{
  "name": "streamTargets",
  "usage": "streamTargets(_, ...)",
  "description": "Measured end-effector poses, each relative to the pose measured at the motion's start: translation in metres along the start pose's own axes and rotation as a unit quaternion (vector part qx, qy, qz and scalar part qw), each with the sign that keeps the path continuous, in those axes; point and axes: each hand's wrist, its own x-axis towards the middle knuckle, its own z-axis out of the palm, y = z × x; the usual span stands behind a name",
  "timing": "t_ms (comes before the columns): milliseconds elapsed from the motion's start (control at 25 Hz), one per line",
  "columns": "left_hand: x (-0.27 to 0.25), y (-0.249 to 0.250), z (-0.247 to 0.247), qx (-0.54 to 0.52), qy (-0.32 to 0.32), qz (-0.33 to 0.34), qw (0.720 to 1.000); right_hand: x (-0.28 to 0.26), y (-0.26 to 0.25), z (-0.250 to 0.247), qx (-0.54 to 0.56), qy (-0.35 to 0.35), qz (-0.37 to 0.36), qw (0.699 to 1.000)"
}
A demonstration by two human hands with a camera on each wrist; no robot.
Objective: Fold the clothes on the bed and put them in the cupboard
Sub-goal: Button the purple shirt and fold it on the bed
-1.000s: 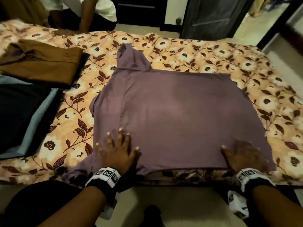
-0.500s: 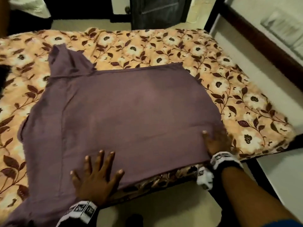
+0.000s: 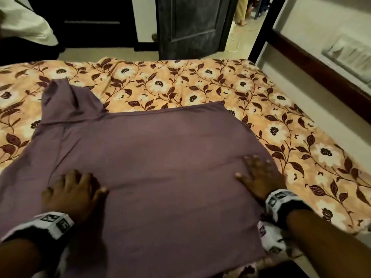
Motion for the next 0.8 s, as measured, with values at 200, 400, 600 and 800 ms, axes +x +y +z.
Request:
streamTargets(200,0.063,-0.001,-0.001,0.027,-0.075,0.120,0.990,0.044,-0.040,-0.040,-0.139,0.027,-0.134,0.981)
streamTargets(400,0.170,0.023,-0.029,-0.019,-0.107,0.064,0.992,0.098,-0.184,-0.046,-0.099,-0.078,-0.340,0.932)
streamTargets(600,0.230,-0.012,-0.035,0.017,-0.070,0.056,0.996,0.208,-0.079,-0.089,-0.027,0.006,0.024,0.999)
streamTargets(800,0.161,-0.013,-0.033,-0.116,0.029,0.029,0.992,0.101,-0.050,-0.036,0.045,0.099,-0.019,0.994)
